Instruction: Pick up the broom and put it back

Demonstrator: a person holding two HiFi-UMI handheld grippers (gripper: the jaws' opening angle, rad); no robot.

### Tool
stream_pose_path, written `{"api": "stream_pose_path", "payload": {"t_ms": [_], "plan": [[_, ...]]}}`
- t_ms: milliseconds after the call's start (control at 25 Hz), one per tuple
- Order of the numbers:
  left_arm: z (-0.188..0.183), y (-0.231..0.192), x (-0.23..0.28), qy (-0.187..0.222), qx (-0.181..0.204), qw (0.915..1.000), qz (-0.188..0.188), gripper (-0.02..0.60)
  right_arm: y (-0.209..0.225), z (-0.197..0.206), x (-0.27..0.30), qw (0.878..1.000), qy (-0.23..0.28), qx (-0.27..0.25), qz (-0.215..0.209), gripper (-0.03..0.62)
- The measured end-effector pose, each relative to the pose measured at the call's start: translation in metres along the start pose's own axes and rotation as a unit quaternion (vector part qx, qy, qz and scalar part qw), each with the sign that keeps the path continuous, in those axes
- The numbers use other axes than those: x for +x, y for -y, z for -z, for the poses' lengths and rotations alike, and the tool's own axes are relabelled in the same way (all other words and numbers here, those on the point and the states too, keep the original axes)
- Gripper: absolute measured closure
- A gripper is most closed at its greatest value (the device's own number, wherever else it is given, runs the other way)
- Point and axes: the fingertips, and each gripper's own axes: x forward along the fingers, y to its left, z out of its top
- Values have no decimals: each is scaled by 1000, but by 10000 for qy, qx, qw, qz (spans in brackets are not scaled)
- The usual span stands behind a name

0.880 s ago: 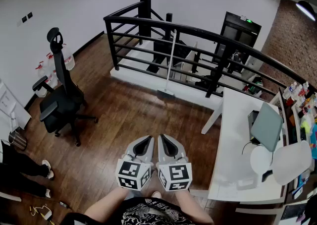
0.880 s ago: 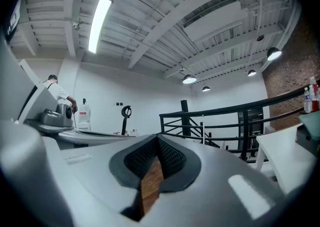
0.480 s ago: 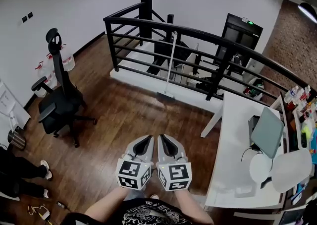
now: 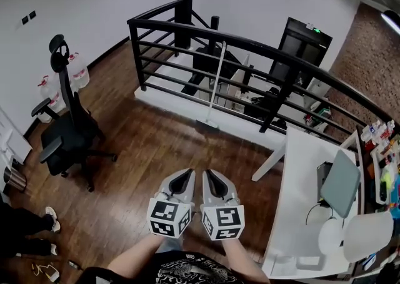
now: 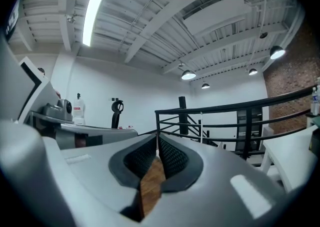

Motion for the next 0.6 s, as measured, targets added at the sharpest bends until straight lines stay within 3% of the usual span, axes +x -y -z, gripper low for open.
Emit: {"api": "stream_pose_path", "payload": {"t_ms": [600], "plan": [[-65, -136, 132, -105, 39, 9995, 305, 578, 36, -40, 190, 9994, -86, 44, 331, 589]]}}
